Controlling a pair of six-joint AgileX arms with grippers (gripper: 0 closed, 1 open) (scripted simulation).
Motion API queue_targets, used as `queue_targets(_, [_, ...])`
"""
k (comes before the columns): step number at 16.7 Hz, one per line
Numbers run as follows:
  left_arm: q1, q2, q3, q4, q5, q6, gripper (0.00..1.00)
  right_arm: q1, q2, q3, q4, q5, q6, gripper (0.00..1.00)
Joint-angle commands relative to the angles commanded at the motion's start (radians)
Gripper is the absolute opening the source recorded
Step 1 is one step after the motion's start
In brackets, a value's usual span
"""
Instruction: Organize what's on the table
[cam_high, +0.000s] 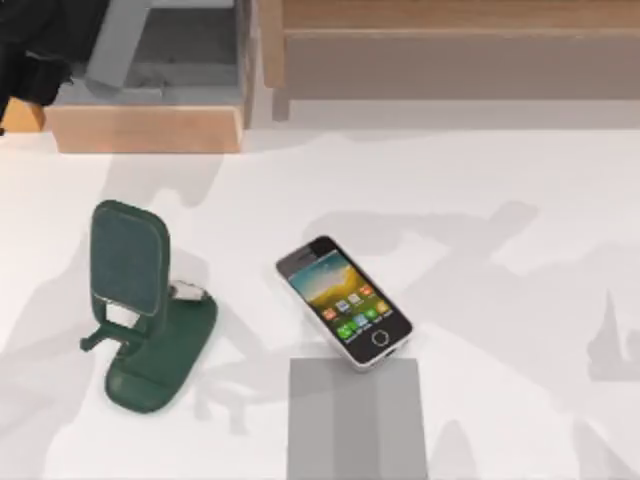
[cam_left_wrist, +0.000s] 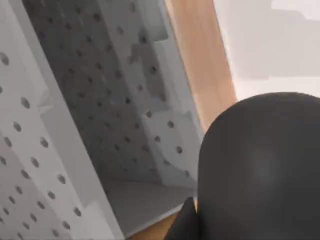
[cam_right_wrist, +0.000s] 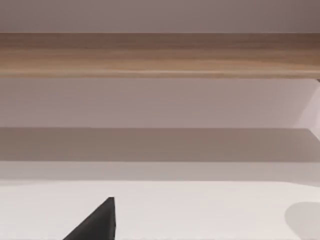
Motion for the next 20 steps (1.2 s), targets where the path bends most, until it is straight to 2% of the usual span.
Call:
queue_targets(6, [-0.418, 0.070, -0.081, 0.075, 0.019, 0.359, 0.00, 0.000, 0.000, 0.000, 0.000, 0.000, 0.000, 1.00])
queue_targets(10, [-0.630, 0.222, -0.186, 0.050, 0.058, 0.491, 0.00, 0.000, 0.000, 0.000, 0.000, 0.000, 0.000, 1.00])
queue_targets(14, [-0.720, 0.320, -0.260, 0.019, 0.082, 0.529, 0.00, 0.000, 0.000, 0.000, 0.000, 0.000, 0.000, 1.00])
queue_targets(20, [-0.720, 0.323, -0.263, 0.023, 0.082, 0.531, 0.00, 0.000, 0.000, 0.000, 0.000, 0.000, 0.000, 1.00])
